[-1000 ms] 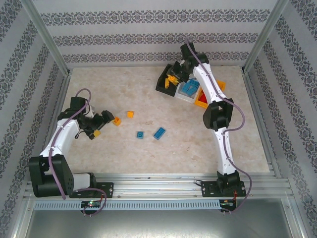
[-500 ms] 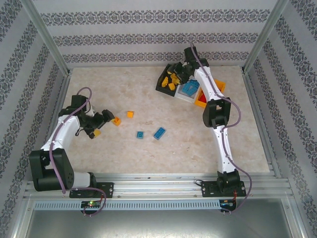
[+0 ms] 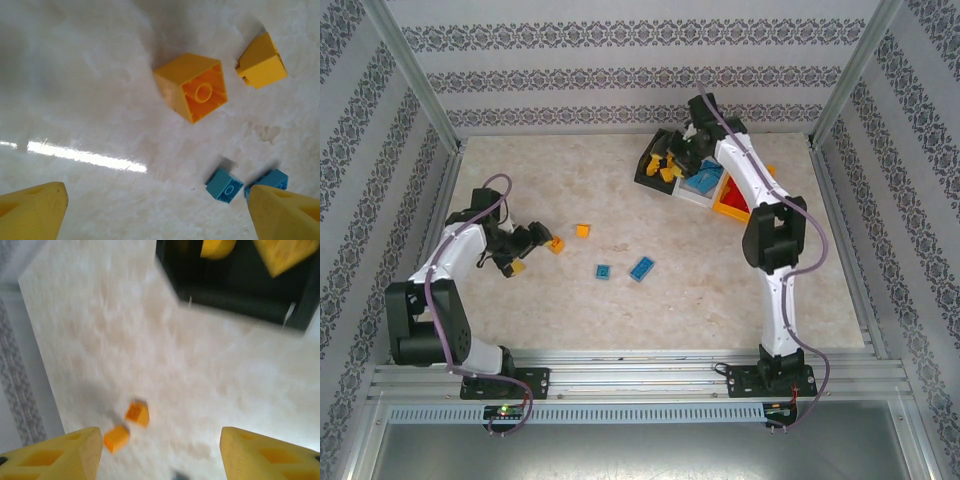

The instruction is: Sort the legos into containers by color

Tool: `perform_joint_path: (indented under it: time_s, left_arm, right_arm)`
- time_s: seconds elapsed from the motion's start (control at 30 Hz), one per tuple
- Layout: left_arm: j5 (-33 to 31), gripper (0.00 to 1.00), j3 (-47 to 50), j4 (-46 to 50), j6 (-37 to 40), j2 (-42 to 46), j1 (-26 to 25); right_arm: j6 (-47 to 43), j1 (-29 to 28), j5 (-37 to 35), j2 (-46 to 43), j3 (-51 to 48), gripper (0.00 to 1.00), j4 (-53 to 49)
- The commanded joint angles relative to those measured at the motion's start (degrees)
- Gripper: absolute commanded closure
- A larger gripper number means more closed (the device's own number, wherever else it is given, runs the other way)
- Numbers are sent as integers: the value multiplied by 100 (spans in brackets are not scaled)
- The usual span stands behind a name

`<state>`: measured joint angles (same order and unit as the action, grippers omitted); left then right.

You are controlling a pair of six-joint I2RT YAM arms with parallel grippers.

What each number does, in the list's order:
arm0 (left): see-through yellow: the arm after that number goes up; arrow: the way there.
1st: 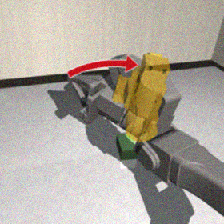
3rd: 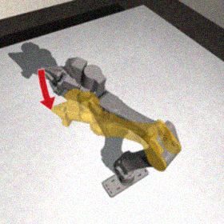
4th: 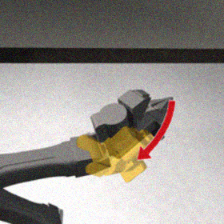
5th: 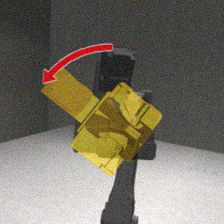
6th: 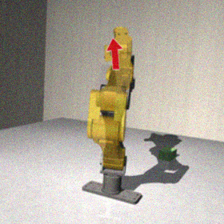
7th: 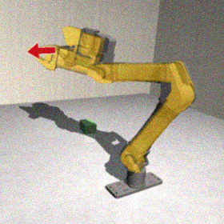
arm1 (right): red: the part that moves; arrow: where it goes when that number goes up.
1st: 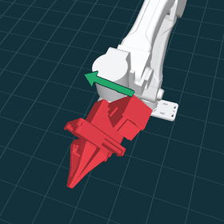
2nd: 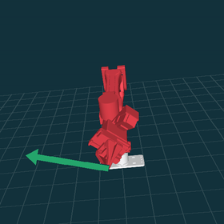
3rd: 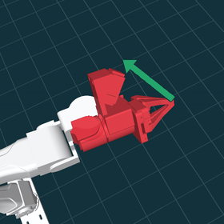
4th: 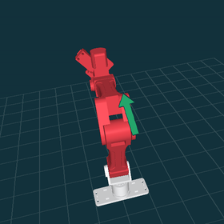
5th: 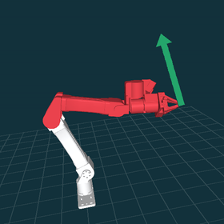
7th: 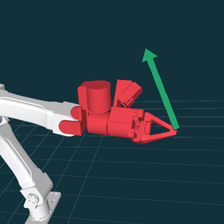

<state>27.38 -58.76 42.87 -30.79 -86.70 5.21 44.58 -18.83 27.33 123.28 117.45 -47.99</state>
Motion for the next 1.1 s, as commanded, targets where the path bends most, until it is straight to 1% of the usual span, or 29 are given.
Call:
perform_joint_path:
  time_s: [0.0, 0.07, 0.13, 0.27, 0.43, 0.63, 0.77, 1.07]
  left_arm:
    - [-352, 9, -508, 45, 531, -457, -275]
    - [-531, 9, -915, 299, 919, -855, -428]
    - [-677, 10, -1285, 600, 1188, -1223, -527]
    - [-715, 10, -1661, 826, 1365, -1658, -640]
    - [-847, 12, -1937, 945, 1622, -2008, -754]
    - [-1162, 14, -2134, 1112, 2026, -2392, -1042]
    - [-1255, 20, -2153, 1108, 2149, -2547, -1097]
    - [-1390, 29, -2220, 1142, 2279, -2678, -1230]
  right_arm:
    - [-100, -262, 189, -649, -1262, 36, 440]
    - [126, -328, 228, -1081, -2141, 36, 806]
    - [254, -328, 233, -1393, -2756, 36, 1031]
    - [192, -298, 100, -1779, -3312, 36, 982]
    - [157, -293, 87, -1878, -3395, 36, 899]
    - [187, -293, 149, -1700, -3184, 37, 861]
    - [225, -288, 184, -1569, -3012, 37, 814]
    - [334, -321, 240, -1465, -3043, 38, 859]
